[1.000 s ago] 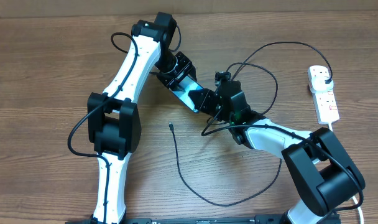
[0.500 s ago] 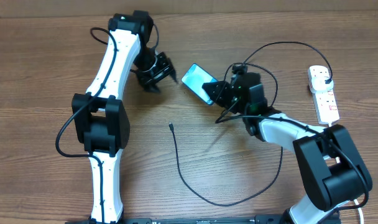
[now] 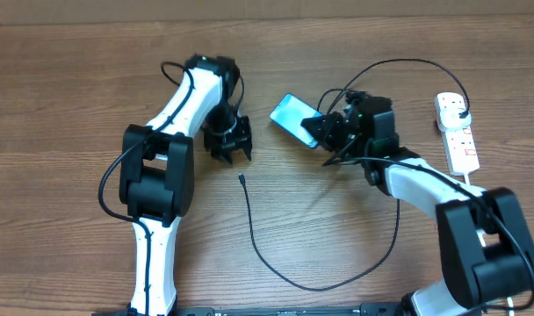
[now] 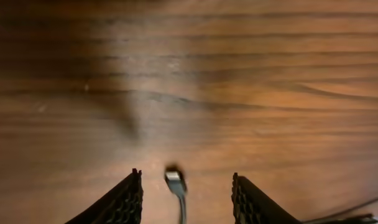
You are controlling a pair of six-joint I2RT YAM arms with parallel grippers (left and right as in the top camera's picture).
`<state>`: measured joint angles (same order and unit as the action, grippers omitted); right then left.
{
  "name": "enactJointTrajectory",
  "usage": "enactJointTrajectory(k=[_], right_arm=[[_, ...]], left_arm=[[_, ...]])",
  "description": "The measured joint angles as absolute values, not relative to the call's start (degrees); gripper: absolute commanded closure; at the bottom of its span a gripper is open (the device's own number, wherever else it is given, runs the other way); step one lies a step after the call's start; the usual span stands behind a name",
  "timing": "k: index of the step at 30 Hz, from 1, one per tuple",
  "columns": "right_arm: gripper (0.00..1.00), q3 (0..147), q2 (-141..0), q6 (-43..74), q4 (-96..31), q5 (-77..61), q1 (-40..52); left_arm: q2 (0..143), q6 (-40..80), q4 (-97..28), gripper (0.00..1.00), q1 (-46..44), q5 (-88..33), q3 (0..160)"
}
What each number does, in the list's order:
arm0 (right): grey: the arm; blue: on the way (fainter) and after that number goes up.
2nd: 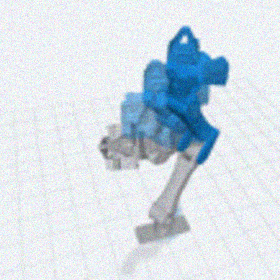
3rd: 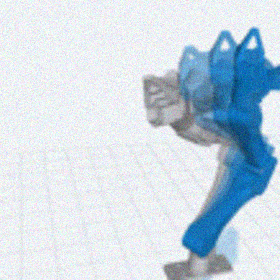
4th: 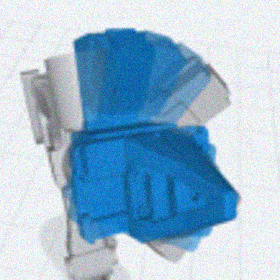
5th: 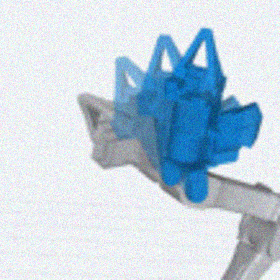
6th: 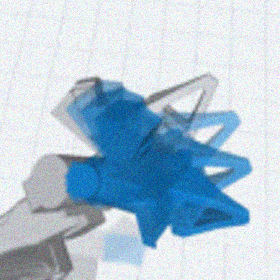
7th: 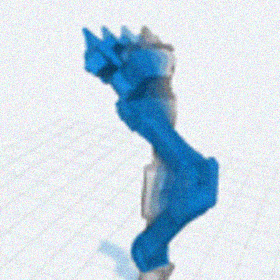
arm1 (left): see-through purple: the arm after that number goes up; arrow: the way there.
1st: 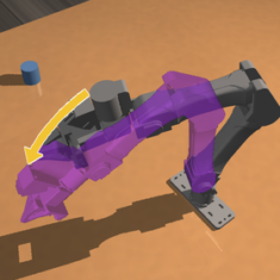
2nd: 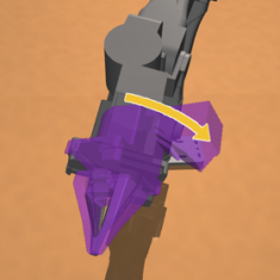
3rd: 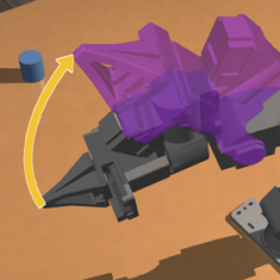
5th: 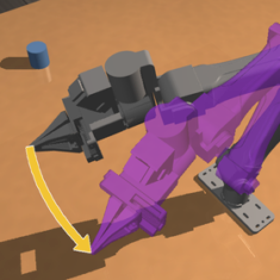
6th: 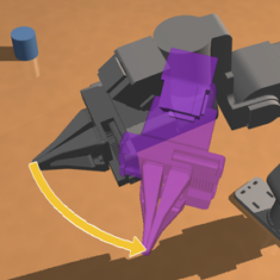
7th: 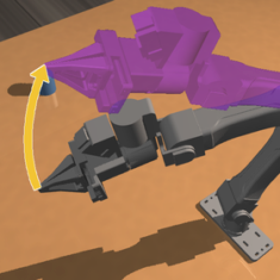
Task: Plug charger to phone and switch on socket
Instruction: 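Release the phone from the left gripper and pull it back, then move the left gripper to the phone and regrasp its top end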
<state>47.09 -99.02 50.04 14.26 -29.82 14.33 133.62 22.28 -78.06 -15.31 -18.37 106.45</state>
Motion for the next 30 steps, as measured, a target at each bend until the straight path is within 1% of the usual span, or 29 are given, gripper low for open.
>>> enactJointTrajectory(k=[2,3,4,8,15,20,25,30], right_arm=[[0.96,47.09,-97.86,48.99,13.54,-29.82,13.89],[0.96,47.09,-97.45,48.49,13.41,-29.87,13.89],[0.96,47.09,-97.21,48.10,13.34,-30.04,13.91],[0.96,47.09,-96.97,47.33,11.97,-30.55,13.96],[0.96,47.09,-96.97,47.00,11.99,-32.58,13.98],[0.96,47.09,-96.97,50.11,14.50,-35.64,13.85],[0.96,47.16,-96.92,53.36,19.40,-39.00,13.80],[0.96,47.16,-96.92,57.19,20.10,-40.07,14.04]], left_arm=[[133.56,22.28,-76.88,0.35,-15.29,-18.37,104.68],[133.27,22.26,-76.49,0.23,-15.29,-18.33,104.14],[132.88,22.09,-76.40,0.01,-15.29,-18.33,103.90],[128.07,22.46,-76.58,0.00,-15.25,-18.15,103.61],[115.50,22.46,-76.60,0.00,-15.31,-17.96,103.61],[107.72,22.52,-74.28,0.01,-16.58,-16.82,102.10],[96.05,23.44,-63.96,0.01,-19.14,-13.56,89.45],[87.79,26.13,-48.69,0.00,-18.79,-13.06,75.29]])
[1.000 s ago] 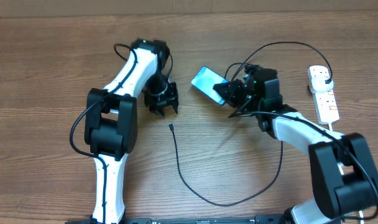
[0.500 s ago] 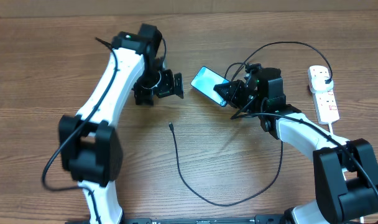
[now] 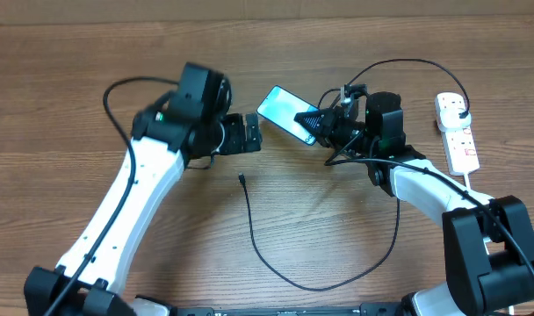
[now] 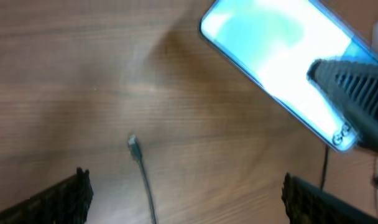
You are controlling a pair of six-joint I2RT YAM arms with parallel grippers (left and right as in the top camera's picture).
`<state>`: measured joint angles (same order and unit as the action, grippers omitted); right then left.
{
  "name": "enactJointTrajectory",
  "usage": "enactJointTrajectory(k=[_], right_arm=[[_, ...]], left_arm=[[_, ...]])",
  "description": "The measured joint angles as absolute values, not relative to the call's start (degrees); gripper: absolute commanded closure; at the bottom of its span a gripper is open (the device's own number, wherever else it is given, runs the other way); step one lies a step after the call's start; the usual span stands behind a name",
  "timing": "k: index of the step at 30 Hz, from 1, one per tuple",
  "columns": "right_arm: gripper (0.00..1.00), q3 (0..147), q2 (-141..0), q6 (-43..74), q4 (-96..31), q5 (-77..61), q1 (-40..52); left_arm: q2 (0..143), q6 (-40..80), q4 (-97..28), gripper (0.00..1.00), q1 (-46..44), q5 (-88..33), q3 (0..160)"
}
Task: Plug charger to phone and switch on socket
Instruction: 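Move the left gripper to the phone and regrasp its top end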
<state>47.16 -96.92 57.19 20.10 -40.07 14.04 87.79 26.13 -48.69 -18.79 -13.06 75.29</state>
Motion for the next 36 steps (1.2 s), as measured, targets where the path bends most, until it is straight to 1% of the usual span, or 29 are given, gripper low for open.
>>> enactJointTrajectory(k=[4,9,12,21,28,33,36], right_arm=[[0.96,47.16,-96.92,61.95,21.63,-39.99,14.81],[0.96,47.16,-96.92,68.23,22.87,-39.51,15.38],[0.96,47.16,-96.92,71.59,24.67,-38.26,15.38],[0.96,47.16,-96.92,79.99,32.16,-31.97,16.69],[0.96,47.16,-96.92,82.89,33.87,-27.31,20.05],[0.96,47.16,-96.92,83.59,36.32,-25.65,21.69],[0.96,47.16,-96.92,83.83,35.88,-25.04,22.17]], left_arm=[[87.33,29.85,-33.34,0.01,-18.04,-16.95,67.66],[87.37,38.57,-15.33,0.01,-18.00,-21.34,61.89],[87.37,42.85,-10.76,0.01,-18.00,-22.35,60.99],[88.01,60.66,-6.55,0.00,-18.00,-21.47,60.51],[91.98,68.97,4.51,0.00,-18.02,-23.83,60.31],[96.05,73.60,9.78,0.01,-18.02,-26.48,60.18],[98.43,75.79,16.12,0.00,-18.02,-28.99,60.01]])
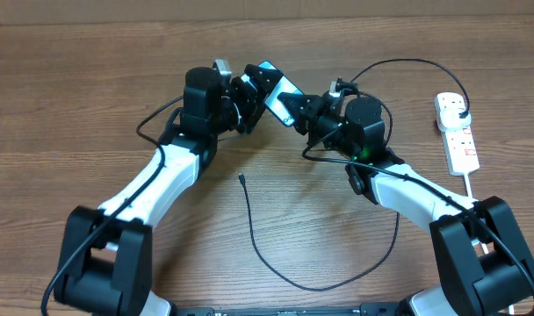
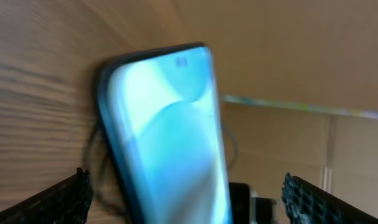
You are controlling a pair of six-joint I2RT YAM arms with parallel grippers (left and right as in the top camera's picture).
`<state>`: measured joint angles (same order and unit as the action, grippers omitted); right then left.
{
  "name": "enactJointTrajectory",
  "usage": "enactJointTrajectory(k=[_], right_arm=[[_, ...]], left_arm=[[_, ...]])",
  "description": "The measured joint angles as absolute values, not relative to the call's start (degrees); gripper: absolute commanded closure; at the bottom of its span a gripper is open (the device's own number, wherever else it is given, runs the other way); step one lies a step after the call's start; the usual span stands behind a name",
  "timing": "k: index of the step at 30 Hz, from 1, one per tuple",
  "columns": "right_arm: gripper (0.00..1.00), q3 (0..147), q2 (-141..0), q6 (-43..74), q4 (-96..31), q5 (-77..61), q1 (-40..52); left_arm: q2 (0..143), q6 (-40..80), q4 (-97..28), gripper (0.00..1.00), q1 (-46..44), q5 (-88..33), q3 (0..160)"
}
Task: Plug charger to phone and switch on socket
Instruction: 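Move the left gripper to the phone and regrasp its top end, then release the phone from the right gripper and hold it with the left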
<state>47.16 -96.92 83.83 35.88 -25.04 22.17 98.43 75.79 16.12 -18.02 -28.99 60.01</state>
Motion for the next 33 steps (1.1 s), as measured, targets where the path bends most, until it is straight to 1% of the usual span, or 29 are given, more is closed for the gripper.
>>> enactJointTrajectory(k=[3,6,10,14,16,18,19,20,23,24,28,31,33], right_arm=[[0.96,47.16,-96.92,84.03,35.92,-24.86,22.17],[0.96,47.16,-97.03,84.05,35.99,-24.60,22.17],[0.96,47.16,-97.47,84.03,35.97,-24.51,22.17],[0.96,47.16,-98.13,84.09,36.03,-23.77,22.17],[0.96,47.18,-98.15,84.14,36.58,-23.42,22.17],[0.96,47.20,-98.15,84.20,36.82,-23.14,22.17],[0.96,47.22,-98.15,84.23,36.88,-23.11,22.15],[0.96,47.27,-98.15,84.25,37.01,-23.03,22.15],[0.96,47.57,-98.13,84.44,37.43,-22.72,22.13],[0.96,47.64,-98.13,84.51,37.50,-22.70,22.13],[0.96,47.81,-98.10,85.45,37.69,-23.09,22.06],[0.96,48.03,-98.08,86.30,37.71,-23.59,21.89],[0.96,48.05,-98.08,87.15,37.65,-24.03,21.76]], left_arm=[[99.68,78.00,21.54,0.00,-18.02,-31.20,59.94],[99.92,79.57,23.73,0.00,-18.02,-32.56,59.92],[99.96,80.68,24.03,0.06,-18.02,-33.74,59.92],[100.14,81.28,24.71,0.20,-18.02,-34.44,59.92],[100.51,81.49,26.00,0.20,-18.02,-34.76,59.88],[100.66,82.15,27.35,0.23,-18.00,-34.89,59.68],[100.75,82.52,28.05,0.26,-18.00,-34.94,59.55],[100.82,82.76,28.71,0.31,-18.00,-34.96,59.46],[101.14,83.68,29.78,0.40,-17.96,-34.94,59.35],[101.16,83.74,29.89,0.45,-17.93,-34.94,59.29],[101.19,84.12,29.76,0.57,-17.89,-34.94,59.11],[101.19,84.16,29.74,0.64,-17.87,-34.92,59.02],[101.19,84.18,29.71,0.66,-17.87,-34.94,58.85]])
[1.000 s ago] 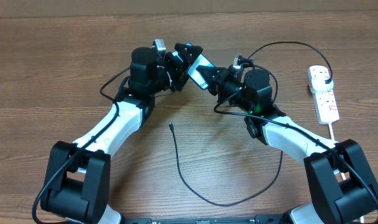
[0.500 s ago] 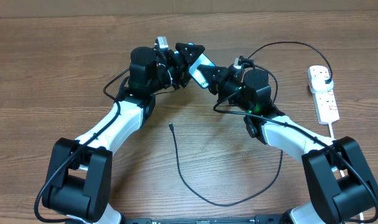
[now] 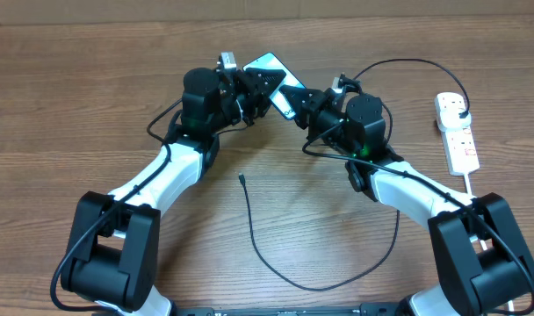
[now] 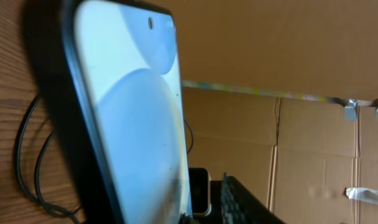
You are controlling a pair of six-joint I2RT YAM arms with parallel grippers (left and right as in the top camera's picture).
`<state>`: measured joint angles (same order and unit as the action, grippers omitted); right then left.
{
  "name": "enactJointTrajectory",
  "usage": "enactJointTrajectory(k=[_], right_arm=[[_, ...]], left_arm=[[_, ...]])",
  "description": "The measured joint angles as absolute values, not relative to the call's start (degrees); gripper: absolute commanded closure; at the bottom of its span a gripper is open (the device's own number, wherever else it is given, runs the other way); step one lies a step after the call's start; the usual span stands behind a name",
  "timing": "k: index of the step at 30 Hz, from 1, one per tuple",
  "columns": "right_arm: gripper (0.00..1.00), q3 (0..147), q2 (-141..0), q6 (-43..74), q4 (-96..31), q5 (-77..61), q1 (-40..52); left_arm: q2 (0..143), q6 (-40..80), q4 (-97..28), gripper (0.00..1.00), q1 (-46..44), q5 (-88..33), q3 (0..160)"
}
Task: Plug charger to phone and switch on socket
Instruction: 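Release the phone from the right gripper and hold it with the left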
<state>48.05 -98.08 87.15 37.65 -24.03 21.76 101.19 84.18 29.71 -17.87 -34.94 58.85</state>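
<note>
The phone (image 3: 265, 63), screen lit, is held tilted above the table at the back middle. My right gripper (image 3: 295, 98) is shut on its lower right end. My left gripper (image 3: 254, 86) reaches around its left end. In the left wrist view the phone (image 4: 127, 124) fills the left half. One finger (image 4: 245, 199) stands just right of the screen with a narrow gap, and the other finger is hidden behind the phone. The charger plug (image 3: 241, 180) lies free on the table. The white socket strip (image 3: 456, 132) lies at the far right.
The black charger cable (image 3: 276, 272) loops from the plug across the front of the table and back up to the socket strip. A cardboard wall (image 4: 288, 124) stands behind the table.
The phone sits a little higher and farther back. My left gripper's jaws have narrowed around it, and the phone now fills more of the left wrist view.
At first my left gripper hung open over the charger plug while my right gripper held the phone at the right. Then the left arm turned toward the phone. The right arm brought the phone left, and both grippers met at it.
</note>
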Motion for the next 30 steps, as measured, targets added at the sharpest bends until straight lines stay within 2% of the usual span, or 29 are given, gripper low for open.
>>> enactJointTrajectory(k=[4,9,12,13,15,18,25,30], right_arm=[[0.96,48.10,-98.08,88.38,37.52,-24.47,21.69],[0.96,48.56,-98.04,89.06,37.17,-25.52,21.30],[0.96,48.75,-97.97,91.31,36.99,-25.80,21.12],[0.88,48.75,-97.95,91.50,36.95,-25.93,21.12],[0.46,48.75,-97.95,90.74,36.47,-26.79,21.10],[0.27,48.58,-98.04,87.48,35.03,-30.48,21.10],[0.25,48.45,-98.04,76.01,35.48,-40.84,19.14],[0.25,48.45,-97.47,65.06,33.15,-45.78,16.53]], left_arm=[[101.23,84.20,29.58,0.70,-17.87,-34.94,58.78],[101.34,84.95,29.10,0.93,-17.78,-34.94,58.63],[101.38,87.20,29.85,0.96,-17.58,-35.22,58.57],[101.38,87.39,29.85,0.96,-17.58,-35.29,58.57],[101.38,86.96,29.58,0.96,-17.61,-35.48,58.57],[101.38,86.24,30.17,0.96,-17.34,-35.31,58.59],[101.38,82.54,25.28,0.96,-14.28,-39.72,58.65],[101.38,77.82,17.54,0.96,-7.18,-45.69,58.65]])
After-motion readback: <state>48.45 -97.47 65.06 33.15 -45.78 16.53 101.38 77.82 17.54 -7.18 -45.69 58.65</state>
